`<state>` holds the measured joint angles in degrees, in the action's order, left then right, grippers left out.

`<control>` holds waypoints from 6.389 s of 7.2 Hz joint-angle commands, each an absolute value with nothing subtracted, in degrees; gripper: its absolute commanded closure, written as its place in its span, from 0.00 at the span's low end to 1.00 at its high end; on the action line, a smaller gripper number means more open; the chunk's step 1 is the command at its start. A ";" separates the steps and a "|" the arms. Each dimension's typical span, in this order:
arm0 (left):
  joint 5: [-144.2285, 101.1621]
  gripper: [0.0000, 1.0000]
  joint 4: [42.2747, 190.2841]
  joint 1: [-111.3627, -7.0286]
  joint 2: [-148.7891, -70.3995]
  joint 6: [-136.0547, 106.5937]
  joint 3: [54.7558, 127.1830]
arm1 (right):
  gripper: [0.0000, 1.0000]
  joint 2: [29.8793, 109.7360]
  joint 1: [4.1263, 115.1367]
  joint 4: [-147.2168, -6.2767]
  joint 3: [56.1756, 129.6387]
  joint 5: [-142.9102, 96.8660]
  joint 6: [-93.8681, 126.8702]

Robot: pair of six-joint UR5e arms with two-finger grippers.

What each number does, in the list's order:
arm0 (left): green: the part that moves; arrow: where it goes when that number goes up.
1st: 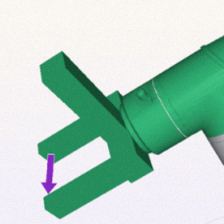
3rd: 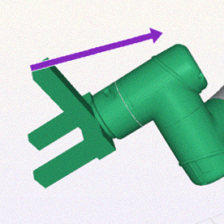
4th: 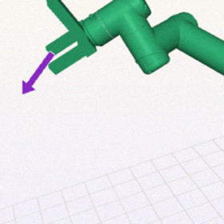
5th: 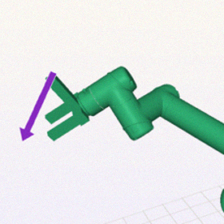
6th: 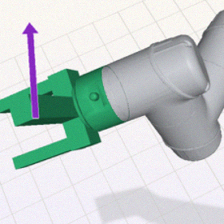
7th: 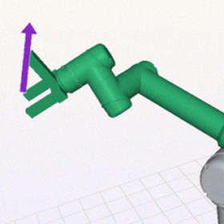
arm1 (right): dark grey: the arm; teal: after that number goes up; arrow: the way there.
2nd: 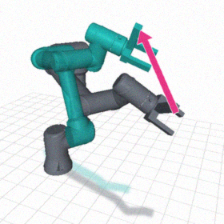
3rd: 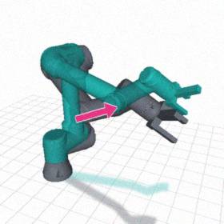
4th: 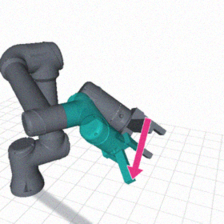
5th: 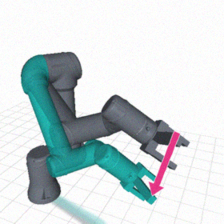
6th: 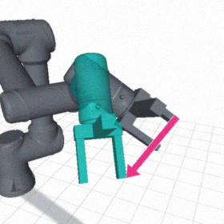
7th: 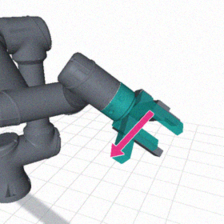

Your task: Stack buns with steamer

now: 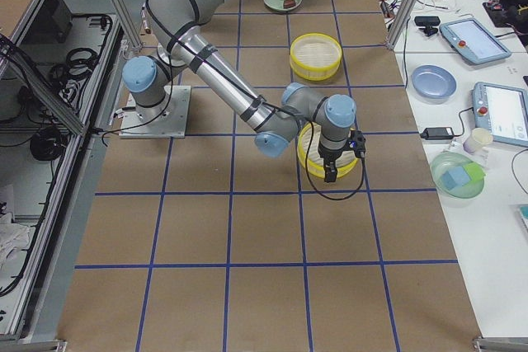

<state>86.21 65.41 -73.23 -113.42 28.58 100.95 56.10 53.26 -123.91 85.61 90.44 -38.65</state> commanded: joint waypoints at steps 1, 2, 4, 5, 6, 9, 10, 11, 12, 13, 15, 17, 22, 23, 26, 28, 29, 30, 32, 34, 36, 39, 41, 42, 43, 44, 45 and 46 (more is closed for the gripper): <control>86.40 1.00 66.79 -74.00 -111.28 27.26 96.17 | 0.39 55.11 53.26 -124.80 84.82 90.18 -39.45; 85.70 1.00 67.41 -76.18 -110.14 19.76 94.33 | 0.62 54.93 53.26 -124.80 84.81 90.35 -40.07; 82.56 1.00 65.58 -83.38 -110.39 3.15 91.59 | 1.00 55.02 53.26 -124.63 84.81 89.91 -39.55; 77.83 1.00 61.74 -85.06 -110.56 -3.97 91.15 | 1.00 55.02 53.26 -124.37 84.90 89.83 -39.46; 71.26 1.00 60.48 -87.17 -111.00 -7.61 91.14 | 1.00 55.19 53.26 -124.28 84.82 89.82 -39.55; 63.05 1.00 43.31 -95.34 -115.65 -19.83 91.50 | 1.00 58.60 53.26 -122.44 84.90 90.00 -39.11; 62.32 1.00 38.54 -97.01 -118.10 -21.69 91.58 | 1.00 59.49 53.78 -120.00 84.99 89.91 -37.11; 60.31 1.00 35.28 -97.99 -120.74 -21.88 91.50 | 1.00 60.89 54.92 -117.45 85.60 90.00 -34.04; 60.21 1.00 33.77 -98.87 -123.20 -22.23 91.67 | 1.00 63.08 56.41 -115.16 85.78 90.00 -31.58; 60.73 1.00 33.49 -101.14 -124.79 -24.32 91.58 | 1.00 64.50 58.25 -115.14 86.39 90.00 -27.99; 60.82 0.46 33.57 -103.00 -125.60 -26.70 91.41 | 1.00 67.92 62.64 -114.18 88.32 90.09 -20.87; 60.47 0.00 33.84 -102.92 -125.16 -33.46 90.97 | 1.00 69.96 66.52 -113.82 89.56 90.00 -13.39; 75.54 0.00 46.42 -100.22 -119.20 -28.80 86.24 | 1.00 72.68 74.59 -112.85 90.97 92.80 -0.93; 79.94 0.00 52.41 -96.80 -116.83 -19.60 85.96 | 1.00 72.69 76.19 -112.85 91.05 92.81 3.21; 80.59 0.00 60.89 -84.58 -113.21 -10.92 87.44 | 1.00 72.34 84.43 -112.85 91.23 92.90 17.44; 79.64 0.00 61.79 -79.48 -113.29 -11.25 94.61 | 1.00 71.98 89.71 -113.90 91.23 93.96 21.16; 79.72 0.00 61.27 -79.19 -113.38 -12.38 98.49 | 1.00 71.81 90.69 -114.08 91.23 93.61 21.53; 79.63 0.00 61.35 -79.10 -114.16 -14.57 99.66 | 1.00 70.68 91.49 -115.04 91.23 93.60 21.19; 79.72 0.00 62.14 -79.10 -115.31 -18.19 99.93 | 1.00 69.88 93.51 -115.05 91.23 93.60 21.18; 79.72 0.01 62.84 -79.10 -116.19 -18.80 100.20 | 1.00 68.91 93.69 -114.79 91.23 93.52 20.75; 79.89 0.08 65.99 -79.19 -116.19 -19.60 100.28 | 1.00 67.51 93.69 -114.96 91.23 93.52 19.87; 79.63 0.87 68.38 -79.37 -116.54 -19.52 100.37 | 1.00 67.24 93.69 -115.31 91.23 93.43 19.78; 79.63 1.00 68.12 -79.37 -115.93 -18.90 98.54 | 1.00 67.41 93.69 -116.88 91.14 91.41 19.69; 79.63 1.00 68.12 -79.37 -114.80 -18.90 96.79 | 1.00 67.33 93.69 -119.16 91.14 91.41 19.51; 79.19 1.00 68.12 -80.15 -113.57 -18.90 94.07 | 1.00 67.06 93.69 -118.92 91.23 91.32 19.51; 76.58 1.00 68.20 -80.50 -112.42 -19.59 91.78 | 1.00 66.97 93.69 -119.00 91.23 91.41 19.51; 73.07 1.00 68.20 -80.59 -111.46 -19.77 90.89 | 1.00 66.71 93.69 -119.00 91.23 91.32 19.51; 72.60 1.00 68.12 -80.68 -110.58 -19.95 90.62 | 1.00 66.45 93.69 -119.09 91.32 91.32 19.51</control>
